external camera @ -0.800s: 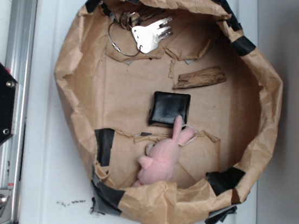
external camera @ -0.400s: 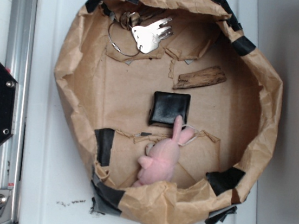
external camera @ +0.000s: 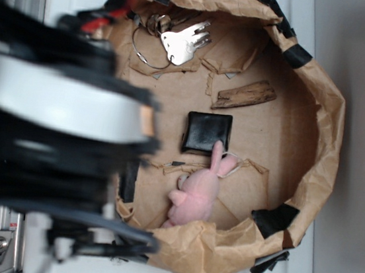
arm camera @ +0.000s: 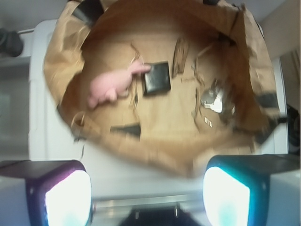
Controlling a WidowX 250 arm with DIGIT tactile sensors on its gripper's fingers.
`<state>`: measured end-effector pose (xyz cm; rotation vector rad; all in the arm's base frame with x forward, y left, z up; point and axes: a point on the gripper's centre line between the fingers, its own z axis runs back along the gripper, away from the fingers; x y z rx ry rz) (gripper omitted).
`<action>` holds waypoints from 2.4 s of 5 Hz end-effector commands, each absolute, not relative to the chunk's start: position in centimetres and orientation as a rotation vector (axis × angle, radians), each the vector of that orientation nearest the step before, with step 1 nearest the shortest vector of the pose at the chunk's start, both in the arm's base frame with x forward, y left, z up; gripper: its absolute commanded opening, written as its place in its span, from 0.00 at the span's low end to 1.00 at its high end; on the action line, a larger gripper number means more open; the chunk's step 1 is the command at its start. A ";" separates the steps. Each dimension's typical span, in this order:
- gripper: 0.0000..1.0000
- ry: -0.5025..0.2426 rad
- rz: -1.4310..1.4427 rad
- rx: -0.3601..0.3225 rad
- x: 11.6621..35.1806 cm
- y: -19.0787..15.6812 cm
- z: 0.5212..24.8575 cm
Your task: Grab the black box.
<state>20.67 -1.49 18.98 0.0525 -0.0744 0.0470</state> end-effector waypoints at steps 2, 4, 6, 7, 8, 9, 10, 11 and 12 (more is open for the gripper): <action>1.00 0.006 -0.127 0.073 24.1 0.4 12.2; 1.00 0.006 -0.127 0.073 24.1 0.4 12.2; 1.00 -0.090 0.110 0.007 24.7 5.3 9.3; 1.00 -0.091 0.016 -0.022 24.7 4.1 10.0; 1.00 -0.048 -0.044 0.052 25.7 1.9 8.1; 1.00 -0.006 -0.082 0.085 27.2 0.7 5.3; 1.00 0.027 -0.114 0.094 28.8 -0.2 2.2; 1.00 0.061 -0.080 0.111 29.4 1.3 0.7; 0.92 0.069 -0.045 0.125 29.7 2.6 0.0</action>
